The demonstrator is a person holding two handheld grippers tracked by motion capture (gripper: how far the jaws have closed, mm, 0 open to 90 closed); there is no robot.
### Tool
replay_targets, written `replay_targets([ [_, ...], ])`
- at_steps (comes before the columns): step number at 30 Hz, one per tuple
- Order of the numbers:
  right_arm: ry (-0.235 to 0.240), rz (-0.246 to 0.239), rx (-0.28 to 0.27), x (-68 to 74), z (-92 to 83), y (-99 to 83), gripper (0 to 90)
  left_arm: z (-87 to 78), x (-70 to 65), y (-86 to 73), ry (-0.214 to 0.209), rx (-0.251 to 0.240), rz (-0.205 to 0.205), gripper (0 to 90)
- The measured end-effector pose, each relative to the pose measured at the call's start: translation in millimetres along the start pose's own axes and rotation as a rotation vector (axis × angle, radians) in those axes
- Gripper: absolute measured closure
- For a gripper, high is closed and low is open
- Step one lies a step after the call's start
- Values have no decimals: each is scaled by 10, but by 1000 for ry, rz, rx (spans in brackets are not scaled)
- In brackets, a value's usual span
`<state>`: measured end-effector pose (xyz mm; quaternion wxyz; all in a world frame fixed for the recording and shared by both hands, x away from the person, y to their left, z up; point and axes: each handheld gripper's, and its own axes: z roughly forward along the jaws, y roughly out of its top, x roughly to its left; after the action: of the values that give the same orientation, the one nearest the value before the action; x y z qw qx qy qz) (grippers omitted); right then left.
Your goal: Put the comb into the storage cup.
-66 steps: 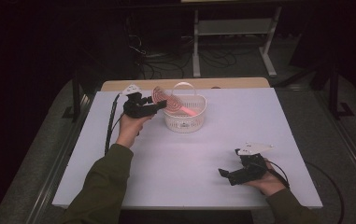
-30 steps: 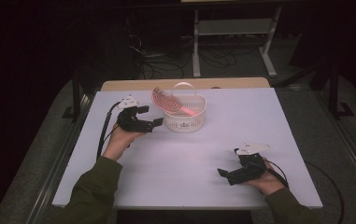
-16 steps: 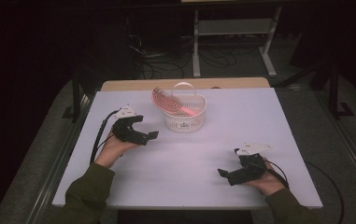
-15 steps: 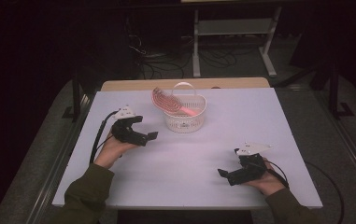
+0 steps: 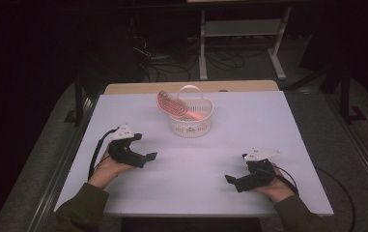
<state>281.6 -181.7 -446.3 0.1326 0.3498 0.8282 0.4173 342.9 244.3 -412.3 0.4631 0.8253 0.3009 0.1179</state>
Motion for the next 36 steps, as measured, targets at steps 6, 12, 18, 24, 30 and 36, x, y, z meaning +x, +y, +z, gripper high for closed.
replay_targets([
  [6, 0, 0, 0, -1, -4, -1, 0, -30, -76, -80, -12, 17, 7, 0],
  [12, -1, -1, -1, -1, -2, -1, 0, -79, -144, -158, -17, 36, 20, 0],
  [18, -2, 3, -1, -1, -10, -1, 0, -120, -197, -244, -13, 52, 33, 0],
  [24, -2, 3, 0, -1, -10, -1, 0, -142, -229, -314, -19, 72, 36, 0],
  [30, -4, 1, 1, 3, -9, 2, 0, -155, -225, -367, -25, 78, 42, 0],
  [36, -5, 2, 2, 8, -13, 1, 0, -146, -231, -411, -21, 95, 52, 0],
])
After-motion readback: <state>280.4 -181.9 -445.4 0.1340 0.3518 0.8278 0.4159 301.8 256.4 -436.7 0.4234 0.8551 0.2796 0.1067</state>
